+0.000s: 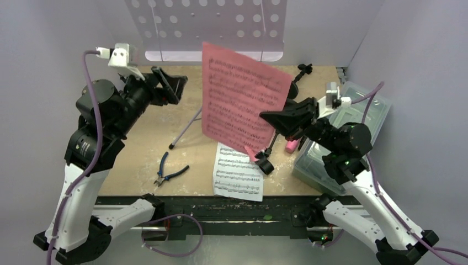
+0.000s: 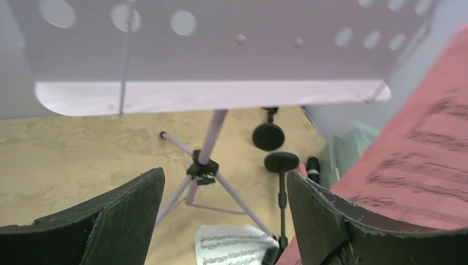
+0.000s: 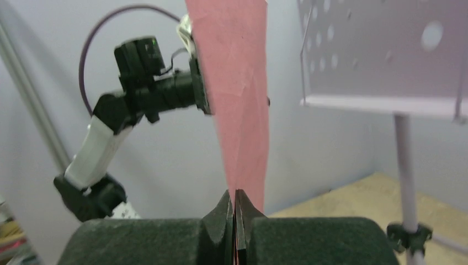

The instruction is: Set up the instrument practice props

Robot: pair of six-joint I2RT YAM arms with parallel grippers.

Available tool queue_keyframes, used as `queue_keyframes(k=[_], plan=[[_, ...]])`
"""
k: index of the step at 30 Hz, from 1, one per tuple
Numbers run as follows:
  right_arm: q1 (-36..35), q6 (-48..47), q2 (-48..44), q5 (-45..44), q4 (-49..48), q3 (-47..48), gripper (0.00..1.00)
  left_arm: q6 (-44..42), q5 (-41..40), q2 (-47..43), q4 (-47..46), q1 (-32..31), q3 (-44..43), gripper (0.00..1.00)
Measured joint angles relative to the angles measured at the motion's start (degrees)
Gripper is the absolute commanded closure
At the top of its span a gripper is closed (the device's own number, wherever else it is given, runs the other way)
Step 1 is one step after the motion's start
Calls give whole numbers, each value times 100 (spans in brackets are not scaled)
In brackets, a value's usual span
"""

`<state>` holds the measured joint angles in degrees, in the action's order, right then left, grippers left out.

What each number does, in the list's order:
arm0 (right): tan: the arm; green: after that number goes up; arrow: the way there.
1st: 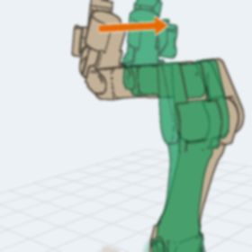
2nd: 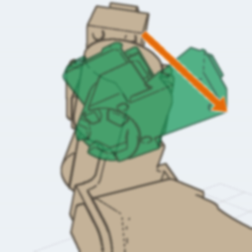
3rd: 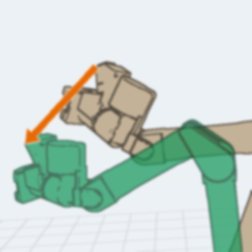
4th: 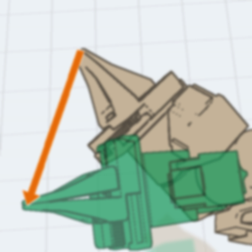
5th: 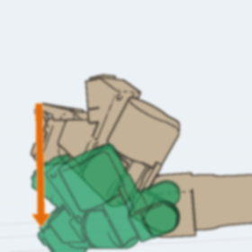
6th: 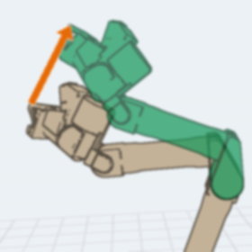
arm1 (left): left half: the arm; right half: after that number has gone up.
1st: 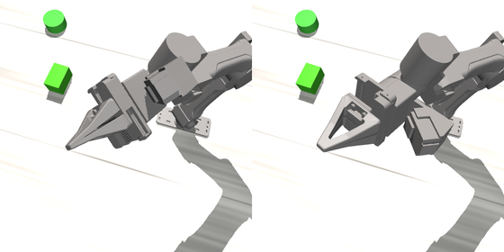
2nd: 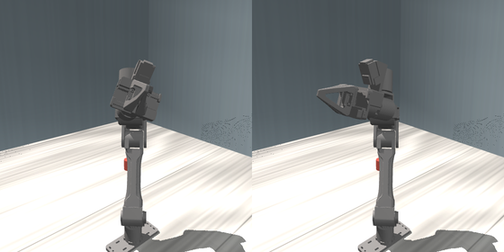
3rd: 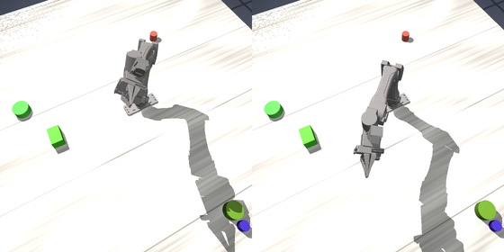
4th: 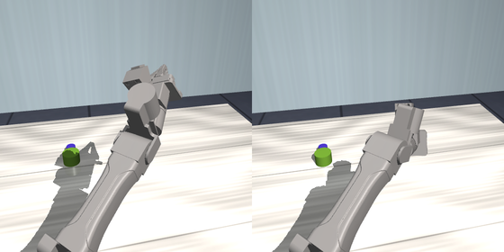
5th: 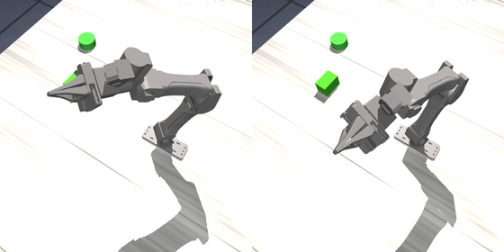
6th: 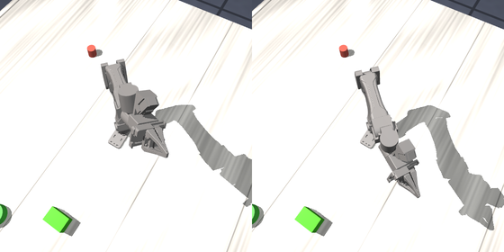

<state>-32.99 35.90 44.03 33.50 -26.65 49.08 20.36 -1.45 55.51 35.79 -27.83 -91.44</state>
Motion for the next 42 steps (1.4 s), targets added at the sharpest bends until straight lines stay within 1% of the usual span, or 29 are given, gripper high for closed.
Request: queue_keyframes(k=[3,7,11,15,18,21,26,29,32,34,36,38,42], plan=[[0,-208,378,-348,365,907,100,160,-813,511,181,0,-584,18],[0,-603,1209,-538,879,2280,100,160,-1434,1143,343,0,-1167,17],[0,-960,2079,-713,1421,3388,100,111,-1899,1685,518,0,-1738,16],[0,-1110,2889,-828,1821,4310,100,109,-2236,2111,654,0,-2452,16],[0,-1134,3447,-933,2162,5143,100,101,-2507,2240,669,0,-2830,14],[-17,-1145,3886,-1073,2330,5884,100,35,-2778,2264,669,0,-3073,16],[-101,-1182,4444,-1268,2660,6999,100,-151,-3158,2424,584,4,-3488,27],[-216,-1290,4758,-1362,2846,7630,100,-227,-3259,2555,496,7,-3556,35],[-400,-1471,5016,-1497,3047,8098,100,-323,-3309,2712,439,20,-3565,41],[-501,-1591,5132,-1585,3163,8288,100,-365,-3324,2817,417,35,-3565,46],[-612,-1738,5243,-1685,3276,8443,100,-409,-3342,2896,411,46,-3563,49],[-678,-1858,5311,-1770,3342,8487,100,-481,-3381,2914,369,46,-3519,54],[-704,-2061,5410,-1873,3442,8496,100,-643,-3582,2811,52,52,-3211,59]])
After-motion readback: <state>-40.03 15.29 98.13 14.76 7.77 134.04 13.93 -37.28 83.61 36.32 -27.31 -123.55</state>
